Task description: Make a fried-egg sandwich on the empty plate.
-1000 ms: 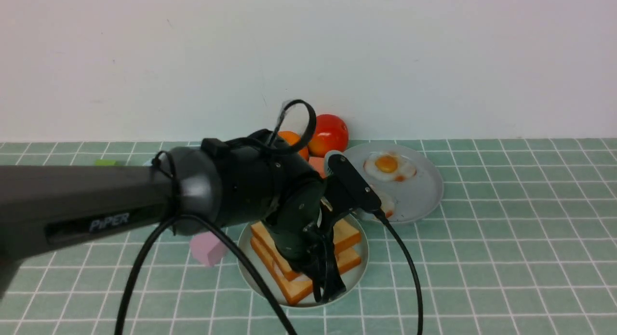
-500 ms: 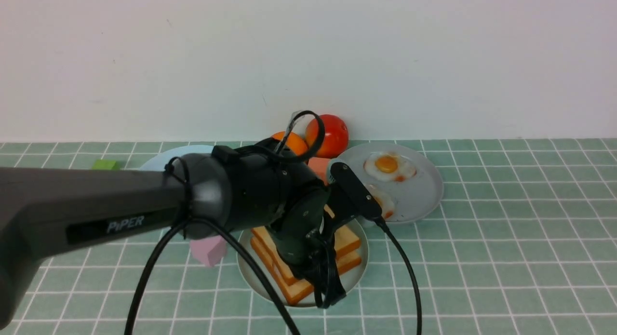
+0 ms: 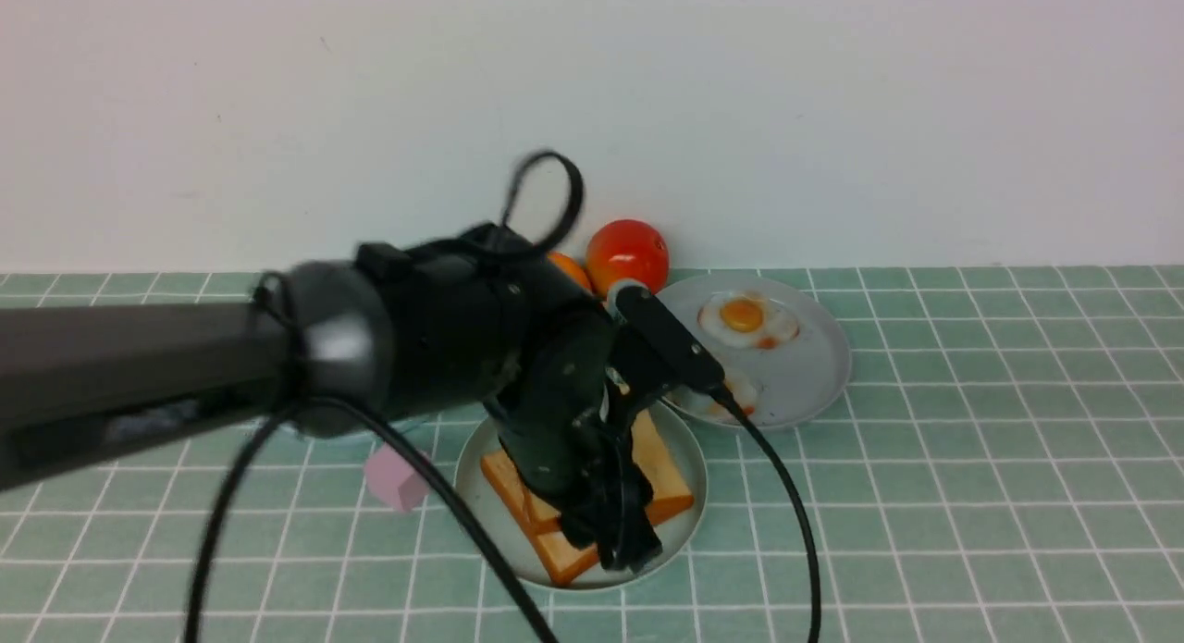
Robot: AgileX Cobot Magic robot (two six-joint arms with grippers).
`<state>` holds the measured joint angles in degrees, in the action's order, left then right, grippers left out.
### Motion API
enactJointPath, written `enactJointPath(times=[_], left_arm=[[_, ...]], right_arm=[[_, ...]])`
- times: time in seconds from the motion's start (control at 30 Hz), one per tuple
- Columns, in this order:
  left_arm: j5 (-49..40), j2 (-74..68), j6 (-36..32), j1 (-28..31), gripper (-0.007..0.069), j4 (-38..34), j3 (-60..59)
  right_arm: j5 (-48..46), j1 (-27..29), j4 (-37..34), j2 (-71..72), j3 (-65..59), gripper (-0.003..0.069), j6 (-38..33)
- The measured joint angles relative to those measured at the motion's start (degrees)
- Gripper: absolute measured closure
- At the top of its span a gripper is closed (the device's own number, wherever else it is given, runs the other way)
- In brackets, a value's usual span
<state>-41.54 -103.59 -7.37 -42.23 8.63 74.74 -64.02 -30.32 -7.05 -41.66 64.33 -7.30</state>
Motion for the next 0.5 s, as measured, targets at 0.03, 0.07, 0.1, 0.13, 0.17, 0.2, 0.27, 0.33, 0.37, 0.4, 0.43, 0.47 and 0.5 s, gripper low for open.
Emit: enactJointPath(times=[0.03,0.07,0.1,0.13,0.17,0.2,0.27,0.33,0.37,0.4,0.43,0.47,0.5], left_arm=[[-0.28,0.52,0.00,0.00,0.0231,-0.14,0.00],[-1.14,2.83,0.00,0.00,0.0230,-0.69,0.00],[-1.49,4.08,0.00,0.00,0.0229,-1.11,0.00],[-2.04,6.15,0.00,0.00,0.0230,-1.73,0.00],[-2.41,7.97,0.14,0.00,0.0232,-2.10,0.00],[-2.88,9.95,0.53,0.00,0.0243,-2.64,0.00],[-4.04,14.69,2.09,0.00,0.0303,-4.03,0.00],[-4.69,20.66,3.49,0.00,0.0403,-5.50,-0.07],[-4.93,22.65,3.86,0.00,0.0459,-6.15,-0.07],[-4.86,25.45,4.10,0.00,0.0517,-6.77,-0.44],[-4.59,29.17,4.18,0.00,0.0582,-7.34,-0.90],[-3.83,33.05,4.30,0.00,0.0624,-8.05,-1.90],[-2.81,37.02,4.35,0.00,0.0638,-8.63,-3.38]], right_arm=[[0.00,0.00,0.00,0.00,0.00,0.0617,0.00],[0.00,0.00,0.00,0.00,0.00,0.0616,0.00],[0.00,0.00,0.00,0.00,0.00,0.0616,0.00],[0.02,0.00,0.00,0.00,0.00,0.0616,0.00],[0.02,0.00,0.00,0.00,0.00,0.0615,0.00],[0.02,0.00,0.00,0.00,0.00,0.0614,0.00],[0.02,0.00,0.00,0.00,0.00,0.0613,0.00],[-0.05,0.00,0.00,0.00,0.00,0.0610,0.00],[-0.17,0.00,0.00,0.07,0.00,0.0610,0.09],[-0.45,0.00,0.00,0.14,0.00,0.0610,0.40],[-0.84,0.00,0.00,0.44,0.00,0.0609,0.93],[-1.31,0.00,0.07,0.75,-0.05,0.0608,1.63],[-1.72,0.00,0.34,1.16,-0.20,0.0608,2.20]])
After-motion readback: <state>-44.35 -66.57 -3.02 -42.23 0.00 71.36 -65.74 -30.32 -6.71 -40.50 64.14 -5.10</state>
